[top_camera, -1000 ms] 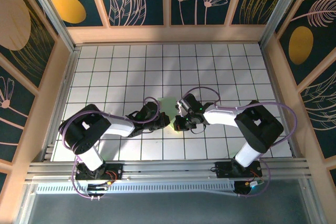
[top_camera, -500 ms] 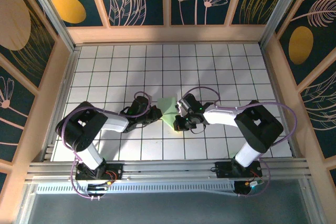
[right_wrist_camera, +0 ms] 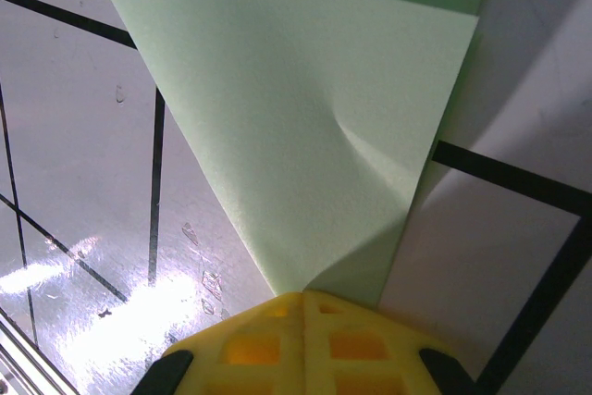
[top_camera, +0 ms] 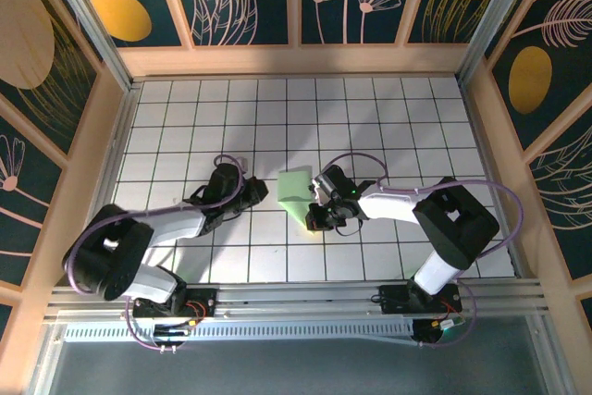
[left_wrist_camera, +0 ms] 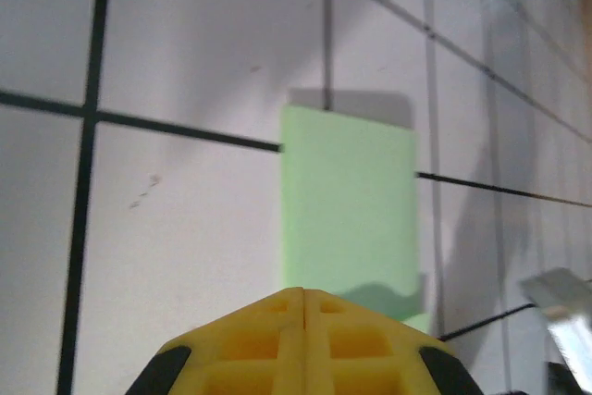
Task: Fold a paper plane with a square sheet of paper (fold left side to right side)
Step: Third fold the triangle at the center of the table.
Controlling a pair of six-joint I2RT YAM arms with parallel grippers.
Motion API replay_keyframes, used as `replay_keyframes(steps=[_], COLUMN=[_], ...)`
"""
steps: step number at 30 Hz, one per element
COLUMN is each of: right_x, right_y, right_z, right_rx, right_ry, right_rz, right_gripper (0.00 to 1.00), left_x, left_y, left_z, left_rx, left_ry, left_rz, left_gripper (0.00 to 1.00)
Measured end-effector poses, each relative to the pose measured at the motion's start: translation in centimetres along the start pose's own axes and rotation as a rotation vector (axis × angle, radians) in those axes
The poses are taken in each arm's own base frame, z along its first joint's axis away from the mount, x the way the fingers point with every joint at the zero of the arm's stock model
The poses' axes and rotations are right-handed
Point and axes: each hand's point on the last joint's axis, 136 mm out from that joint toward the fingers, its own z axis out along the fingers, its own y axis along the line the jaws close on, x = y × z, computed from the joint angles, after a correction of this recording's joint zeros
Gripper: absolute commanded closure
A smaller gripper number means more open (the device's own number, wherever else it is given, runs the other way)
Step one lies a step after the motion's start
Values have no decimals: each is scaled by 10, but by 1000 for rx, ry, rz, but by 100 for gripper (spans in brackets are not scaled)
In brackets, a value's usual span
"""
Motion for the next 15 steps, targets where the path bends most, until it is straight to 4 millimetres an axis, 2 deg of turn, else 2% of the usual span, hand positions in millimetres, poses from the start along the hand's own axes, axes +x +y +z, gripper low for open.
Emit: replay_keyframes(steps=[3, 5, 10, 15], right_x=[0, 0, 0, 0], right_y=[0, 0, 0, 0], right_z=[0, 0, 0, 0], right_rx=[0, 0, 0, 0], right_ry=[0, 0, 0, 0], right_rz=[0, 0, 0, 0], right_gripper=[100, 100, 100, 100], left_x=[11, 27, 60, 59], left_y=[-21, -31, -32, -39], left_z=[-5, -3, 14, 30], left_rx=[58, 90, 97, 96], left_ry=[17, 63, 175, 198], left_rz=[47, 72, 95, 105], left_gripper=[100, 100, 100, 100])
